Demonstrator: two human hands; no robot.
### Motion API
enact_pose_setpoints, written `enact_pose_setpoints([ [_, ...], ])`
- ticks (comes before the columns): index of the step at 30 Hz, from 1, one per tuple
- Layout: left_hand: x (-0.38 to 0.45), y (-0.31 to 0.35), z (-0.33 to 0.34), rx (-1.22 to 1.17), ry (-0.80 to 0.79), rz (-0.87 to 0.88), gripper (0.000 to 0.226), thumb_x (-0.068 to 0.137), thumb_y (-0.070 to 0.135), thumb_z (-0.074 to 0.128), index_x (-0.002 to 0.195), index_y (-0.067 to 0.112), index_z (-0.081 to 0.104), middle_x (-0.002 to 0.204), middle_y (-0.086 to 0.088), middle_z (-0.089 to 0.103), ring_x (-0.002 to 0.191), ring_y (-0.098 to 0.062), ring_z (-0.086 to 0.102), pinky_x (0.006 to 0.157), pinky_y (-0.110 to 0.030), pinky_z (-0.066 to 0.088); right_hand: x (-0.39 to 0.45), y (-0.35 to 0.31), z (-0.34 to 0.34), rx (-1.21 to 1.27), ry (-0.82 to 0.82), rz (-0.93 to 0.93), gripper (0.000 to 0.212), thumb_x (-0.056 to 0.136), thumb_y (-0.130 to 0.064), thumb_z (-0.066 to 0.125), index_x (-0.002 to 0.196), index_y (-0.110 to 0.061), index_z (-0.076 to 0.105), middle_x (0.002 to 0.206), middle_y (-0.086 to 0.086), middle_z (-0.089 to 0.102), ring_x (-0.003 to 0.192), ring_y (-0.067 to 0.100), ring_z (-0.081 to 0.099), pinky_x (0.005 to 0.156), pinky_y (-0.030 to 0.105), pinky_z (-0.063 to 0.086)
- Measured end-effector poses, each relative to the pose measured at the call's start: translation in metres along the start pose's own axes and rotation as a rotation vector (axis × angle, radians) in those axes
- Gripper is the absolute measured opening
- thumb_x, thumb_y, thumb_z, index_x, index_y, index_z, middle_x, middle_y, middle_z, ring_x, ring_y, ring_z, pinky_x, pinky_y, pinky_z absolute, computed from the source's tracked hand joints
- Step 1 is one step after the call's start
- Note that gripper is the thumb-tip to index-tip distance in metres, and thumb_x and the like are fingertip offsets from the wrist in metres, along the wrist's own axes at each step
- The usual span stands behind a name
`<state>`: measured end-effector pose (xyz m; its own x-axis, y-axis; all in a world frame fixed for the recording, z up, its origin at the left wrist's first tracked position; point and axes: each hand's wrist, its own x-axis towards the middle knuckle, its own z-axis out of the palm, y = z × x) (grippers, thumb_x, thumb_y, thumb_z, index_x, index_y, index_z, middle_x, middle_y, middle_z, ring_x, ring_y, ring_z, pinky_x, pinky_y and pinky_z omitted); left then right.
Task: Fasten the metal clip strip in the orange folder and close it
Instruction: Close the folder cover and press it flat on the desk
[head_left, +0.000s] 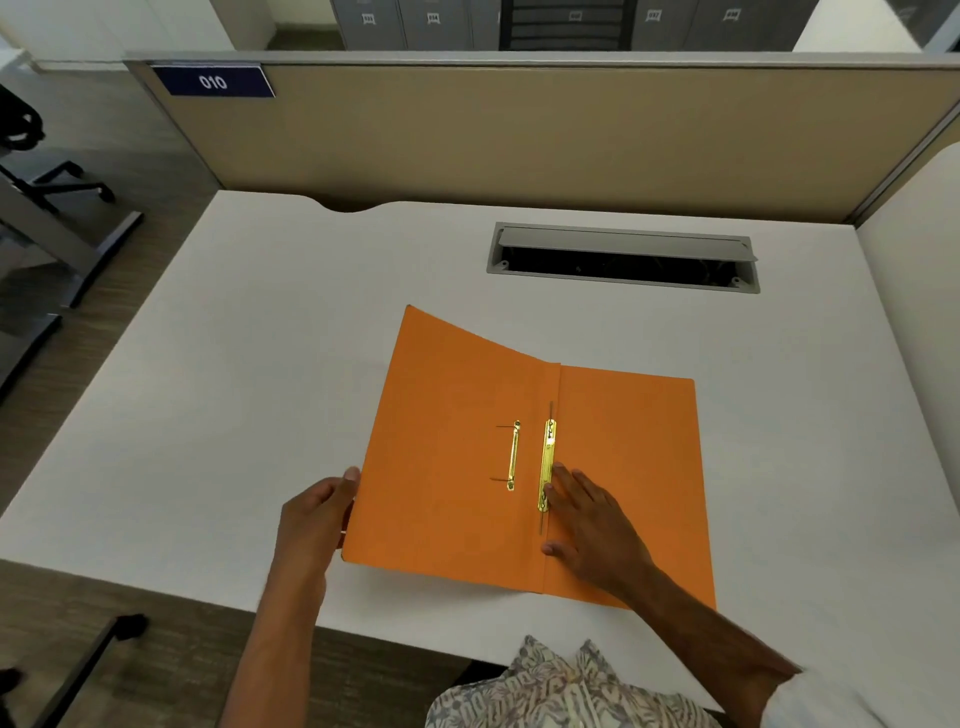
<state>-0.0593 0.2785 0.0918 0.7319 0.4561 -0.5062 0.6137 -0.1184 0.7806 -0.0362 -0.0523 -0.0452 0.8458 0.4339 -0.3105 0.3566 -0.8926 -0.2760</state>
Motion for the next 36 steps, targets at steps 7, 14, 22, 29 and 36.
enact_pose_setpoints([
  [7, -0.038, 0.041, 0.024, -0.078, -0.236, 0.07, 0.041, 0.087, 0.052, 0.064, 0.08, 0.014, 0.076, 0.077, -0.009, 0.076, 0.064, -0.018, 0.071, 0.058, -0.03, 0.056, -0.019, 0.001, 0.002, 0.048, 0.075, 0.035, 0.067, 0.09, -0.054, 0.055, 0.145, -0.021, 0.038, 0.162, 0.008, 0.02, 0.146, 0.032, 0.024, 0.114, 0.048, 0.031],
  [14, -0.063, 0.058, 0.063, -0.075, -0.349, 0.144, 0.043, 0.082, 0.056, 0.063, 0.079, 0.014, 0.074, 0.077, -0.013, 0.076, 0.069, -0.025, 0.07, 0.067, -0.04, 0.057, -0.057, 0.035, 0.001, 0.157, 0.245, 0.276, 0.054, 0.085, -0.038, 0.072, 0.13, -0.011, 0.058, 0.15, 0.016, 0.043, 0.133, 0.038, 0.046, 0.104, 0.051, 0.043],
  [22, -0.079, 0.069, 0.087, -0.077, -0.361, 0.216, 0.036, 0.076, 0.056, 0.064, 0.079, 0.022, 0.075, 0.077, -0.013, 0.074, 0.065, -0.024, 0.068, 0.061, -0.036, 0.058, -0.084, 0.05, -0.015, 0.23, 0.422, 0.29, 0.044, 0.085, -0.03, 0.073, 0.123, -0.011, 0.063, 0.122, 0.012, 0.066, 0.11, 0.033, 0.061, 0.087, 0.046, 0.053],
  [29, -0.086, 0.07, 0.098, -0.072, -0.325, 0.251, 0.037, 0.073, 0.056, 0.063, 0.084, 0.023, 0.075, 0.076, -0.007, 0.076, 0.066, -0.023, 0.07, 0.059, -0.031, 0.059, -0.088, 0.046, -0.013, 0.266, 0.394, 0.263, 0.04, 0.085, -0.027, 0.073, 0.121, -0.01, 0.065, 0.118, 0.013, 0.068, 0.107, 0.033, 0.063, 0.085, 0.046, 0.054],
  [36, -0.094, 0.072, 0.11, -0.062, -0.316, 0.292, 0.033, 0.075, 0.052, 0.063, 0.085, 0.022, 0.074, 0.076, -0.004, 0.076, 0.064, -0.015, 0.071, 0.056, -0.022, 0.058, -0.096, 0.055, -0.005, 0.294, 0.303, 0.279, 0.039, 0.092, -0.036, 0.063, 0.124, -0.013, 0.063, 0.124, 0.008, 0.064, 0.11, 0.028, 0.059, 0.085, 0.041, 0.053],
])
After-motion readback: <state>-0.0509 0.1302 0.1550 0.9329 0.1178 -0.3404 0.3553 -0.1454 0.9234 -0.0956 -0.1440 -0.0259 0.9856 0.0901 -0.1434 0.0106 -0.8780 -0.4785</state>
